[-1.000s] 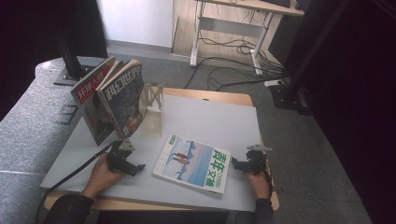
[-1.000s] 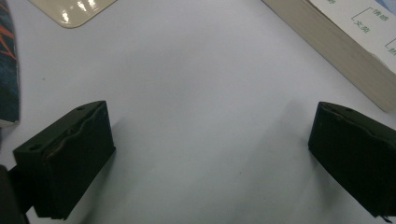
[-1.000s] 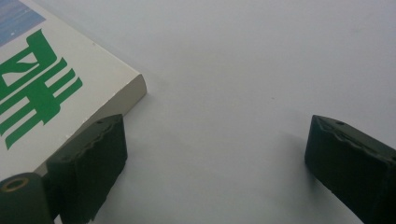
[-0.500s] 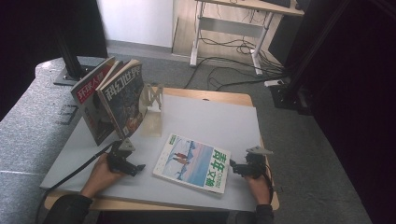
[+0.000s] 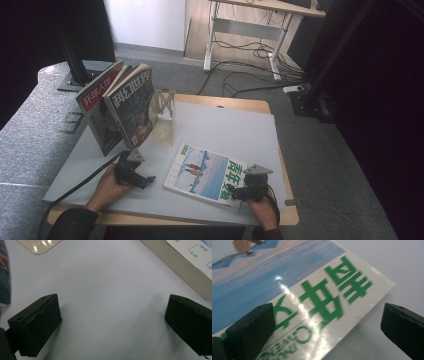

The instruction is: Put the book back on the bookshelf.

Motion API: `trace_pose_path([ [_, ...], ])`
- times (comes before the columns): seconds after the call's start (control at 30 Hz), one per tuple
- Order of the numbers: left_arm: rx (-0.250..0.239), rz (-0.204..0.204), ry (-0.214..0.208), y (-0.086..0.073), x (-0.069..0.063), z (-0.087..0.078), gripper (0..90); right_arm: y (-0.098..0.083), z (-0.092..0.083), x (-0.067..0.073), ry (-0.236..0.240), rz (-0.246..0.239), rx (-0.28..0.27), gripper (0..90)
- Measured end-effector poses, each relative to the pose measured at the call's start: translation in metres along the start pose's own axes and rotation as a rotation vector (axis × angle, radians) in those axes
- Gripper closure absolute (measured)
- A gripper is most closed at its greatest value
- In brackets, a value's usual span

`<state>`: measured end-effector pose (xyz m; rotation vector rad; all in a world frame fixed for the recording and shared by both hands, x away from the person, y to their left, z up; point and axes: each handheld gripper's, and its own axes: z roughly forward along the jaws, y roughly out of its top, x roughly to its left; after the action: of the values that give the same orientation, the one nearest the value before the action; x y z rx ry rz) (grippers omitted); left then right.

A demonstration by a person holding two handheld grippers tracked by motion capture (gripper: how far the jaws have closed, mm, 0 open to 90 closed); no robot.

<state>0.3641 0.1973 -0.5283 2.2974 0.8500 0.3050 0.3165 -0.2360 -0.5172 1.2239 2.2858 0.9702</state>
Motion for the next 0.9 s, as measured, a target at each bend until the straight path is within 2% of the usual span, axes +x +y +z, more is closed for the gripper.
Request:
trace_pose_path([
  [0.13,0.0,0.0,0.0,0.0,0.0,0.0,0.2,-0.004,-0.002,0.012,0.02,-0.014,0.008,0.0],
  [0.37,-0.001,0.0,0.0,0.0,0.0,0.0,0.2,-0.008,-0.006,0.027,0.025,-0.027,0.007,0.0],
  [0.83,-0.001,0.0,0.0,0.0,0.0,0.0,0.2,-0.018,-0.016,0.042,0.044,-0.039,-0.002,0.0],
  [0.9,-0.001,0.0,0.0,0.0,0.0,0.0,0.2,-0.02,-0.017,0.044,0.043,-0.057,0.009,0.0],
])
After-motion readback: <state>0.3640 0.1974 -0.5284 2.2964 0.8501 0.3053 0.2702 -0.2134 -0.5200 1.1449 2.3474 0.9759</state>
